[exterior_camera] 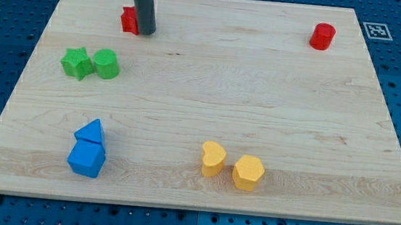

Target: Slide the red circle closer to the red star

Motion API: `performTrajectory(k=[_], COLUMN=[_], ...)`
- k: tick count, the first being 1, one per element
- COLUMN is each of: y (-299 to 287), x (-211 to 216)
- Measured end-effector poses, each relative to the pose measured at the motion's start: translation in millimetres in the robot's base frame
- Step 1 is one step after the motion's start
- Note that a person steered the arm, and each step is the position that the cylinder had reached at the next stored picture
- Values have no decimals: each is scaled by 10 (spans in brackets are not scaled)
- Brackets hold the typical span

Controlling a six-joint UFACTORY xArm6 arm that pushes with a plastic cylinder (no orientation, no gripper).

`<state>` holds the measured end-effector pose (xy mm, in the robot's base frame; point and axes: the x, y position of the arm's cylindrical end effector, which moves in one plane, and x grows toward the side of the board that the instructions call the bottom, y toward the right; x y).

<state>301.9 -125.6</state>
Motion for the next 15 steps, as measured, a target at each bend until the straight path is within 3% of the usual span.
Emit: performTrajectory(k=[1, 2, 4, 8, 9, 10, 14, 15], y=[-260, -93, 1173, 3739, 3889, 3332, 3150, 2771], x=[-136, -272, -495, -455, 47, 80, -573, -612])
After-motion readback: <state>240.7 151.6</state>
